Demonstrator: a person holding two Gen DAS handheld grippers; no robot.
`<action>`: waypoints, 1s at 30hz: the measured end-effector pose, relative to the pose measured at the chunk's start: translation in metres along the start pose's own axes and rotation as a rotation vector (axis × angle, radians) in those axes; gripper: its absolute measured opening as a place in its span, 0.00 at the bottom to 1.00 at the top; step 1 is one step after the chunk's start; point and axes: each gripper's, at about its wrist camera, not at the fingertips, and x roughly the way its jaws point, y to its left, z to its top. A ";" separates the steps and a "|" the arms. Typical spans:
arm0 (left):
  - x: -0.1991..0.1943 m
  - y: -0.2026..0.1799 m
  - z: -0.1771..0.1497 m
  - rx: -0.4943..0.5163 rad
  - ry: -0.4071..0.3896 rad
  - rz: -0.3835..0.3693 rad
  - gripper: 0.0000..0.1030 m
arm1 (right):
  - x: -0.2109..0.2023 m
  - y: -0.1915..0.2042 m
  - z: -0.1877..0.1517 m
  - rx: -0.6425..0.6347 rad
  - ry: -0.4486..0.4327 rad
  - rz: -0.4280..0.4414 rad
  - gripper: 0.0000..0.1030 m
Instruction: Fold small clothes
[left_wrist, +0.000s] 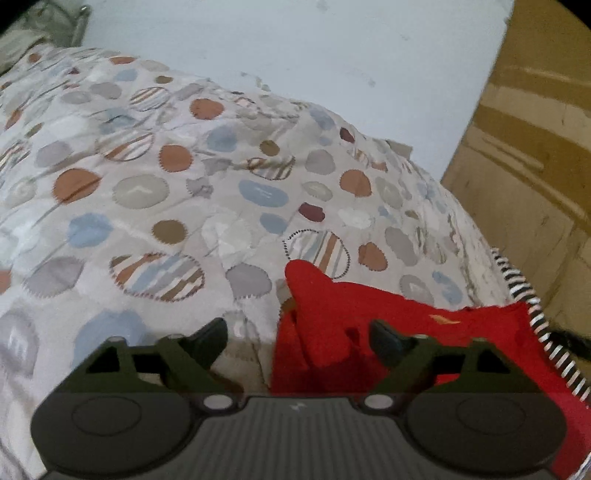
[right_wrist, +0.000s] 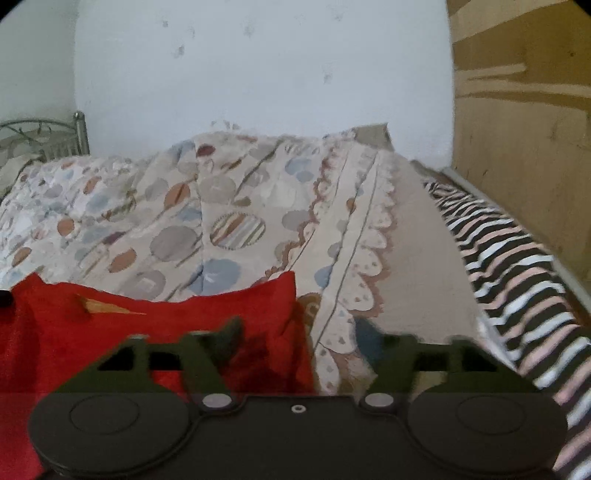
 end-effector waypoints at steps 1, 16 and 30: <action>-0.006 -0.001 -0.002 -0.014 0.003 -0.010 0.91 | -0.012 0.001 -0.003 -0.001 -0.012 0.004 0.85; -0.055 -0.025 -0.087 0.103 0.093 0.188 0.99 | -0.090 0.027 -0.091 -0.067 -0.022 -0.202 0.99; -0.076 -0.007 -0.099 -0.092 0.062 0.146 1.00 | -0.102 0.070 -0.054 -0.032 -0.122 -0.136 0.99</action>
